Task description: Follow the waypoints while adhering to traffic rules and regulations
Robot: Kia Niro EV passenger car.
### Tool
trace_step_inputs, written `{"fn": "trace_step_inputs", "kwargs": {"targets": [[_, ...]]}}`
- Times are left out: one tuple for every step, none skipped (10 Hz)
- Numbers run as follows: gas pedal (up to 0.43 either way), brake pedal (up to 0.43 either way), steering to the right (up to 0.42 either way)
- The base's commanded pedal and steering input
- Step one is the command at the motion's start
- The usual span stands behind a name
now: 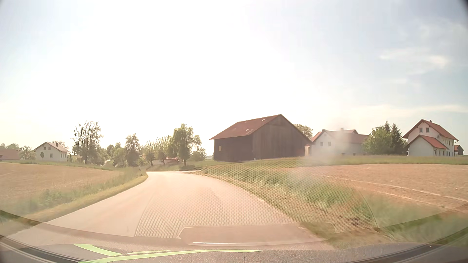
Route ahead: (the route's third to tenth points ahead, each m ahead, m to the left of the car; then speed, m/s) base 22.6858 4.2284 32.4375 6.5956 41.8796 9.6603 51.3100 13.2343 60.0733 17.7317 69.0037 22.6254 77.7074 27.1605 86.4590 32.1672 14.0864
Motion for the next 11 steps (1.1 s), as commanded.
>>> {"fn": "trace_step_inputs", "kwargs": {"targets": [[0.339, 0.000, -0.058], [0.339, 0.000, -0.060], [0.339, 0.000, -0.060], [0.331, 0.000, -0.060], [0.331, 0.000, -0.059], [0.331, 0.000, -0.059], [0.331, 0.000, -0.059], [0.331, 0.000, -0.059], [0.331, 0.000, -0.059], [0.331, 0.000, -0.059], [0.331, 0.000, -0.059]]}}
